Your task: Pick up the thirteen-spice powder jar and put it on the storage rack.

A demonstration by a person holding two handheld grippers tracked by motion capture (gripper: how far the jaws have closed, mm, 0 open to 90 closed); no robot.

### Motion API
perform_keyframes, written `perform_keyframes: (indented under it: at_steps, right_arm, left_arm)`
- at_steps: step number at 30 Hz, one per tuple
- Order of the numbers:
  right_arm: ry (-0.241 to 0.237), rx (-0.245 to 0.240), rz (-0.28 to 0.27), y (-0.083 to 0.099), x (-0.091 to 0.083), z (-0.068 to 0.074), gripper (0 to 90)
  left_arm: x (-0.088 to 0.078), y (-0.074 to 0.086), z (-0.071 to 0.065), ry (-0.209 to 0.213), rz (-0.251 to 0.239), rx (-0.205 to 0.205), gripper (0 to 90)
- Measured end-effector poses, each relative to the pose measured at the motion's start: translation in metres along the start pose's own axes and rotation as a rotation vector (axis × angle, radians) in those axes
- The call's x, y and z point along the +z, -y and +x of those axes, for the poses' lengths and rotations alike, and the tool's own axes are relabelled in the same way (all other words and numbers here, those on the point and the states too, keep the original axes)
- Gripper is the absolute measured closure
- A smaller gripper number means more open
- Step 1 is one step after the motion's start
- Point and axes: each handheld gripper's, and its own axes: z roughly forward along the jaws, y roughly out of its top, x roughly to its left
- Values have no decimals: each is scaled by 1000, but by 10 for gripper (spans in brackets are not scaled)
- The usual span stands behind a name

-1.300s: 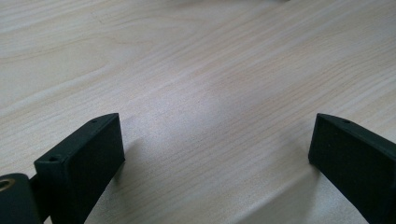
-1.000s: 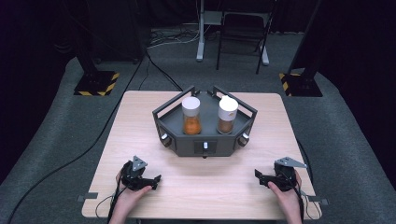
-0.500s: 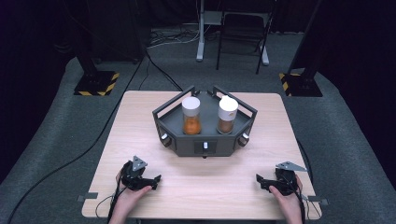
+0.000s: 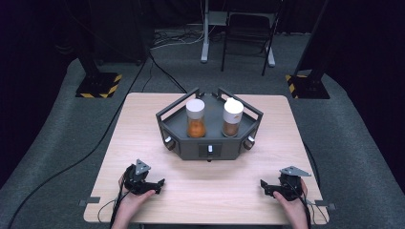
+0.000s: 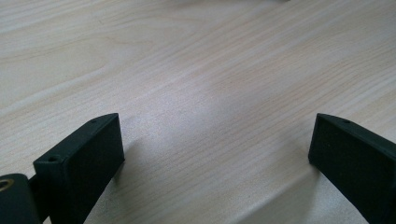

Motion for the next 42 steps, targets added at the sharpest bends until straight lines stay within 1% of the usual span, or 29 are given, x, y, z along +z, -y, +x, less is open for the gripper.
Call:
perform_keyframes:
  at_steps: [4, 10, 14, 27, 34, 37, 42]
  right_arm:
    - [21, -28, 15, -2, 1, 6, 21]
    - [27, -27, 17, -3, 2, 8, 19]
    - [54, -60, 38, -6, 4, 16, 6]
    - [53, -63, 40, -7, 5, 17, 0]
    - [45, -70, 41, -10, 8, 14, 0]
    - [47, -70, 41, -11, 9, 14, 0]
    - [47, -69, 41, -12, 10, 14, 0]
  left_arm:
    - [0, 0, 0, -1, 1, -1, 32]
    - [1, -1, 0, -2, 0, -3, 31]
    - [1, -2, 0, -3, 2, -1, 31]
    - [1, -2, -1, -6, 2, -2, 30]
    - [1, -2, -2, -11, 3, -5, 32]
    - [1, -1, -4, -19, 0, -12, 34]
    - [1, -1, -5, -20, 0, -14, 34]
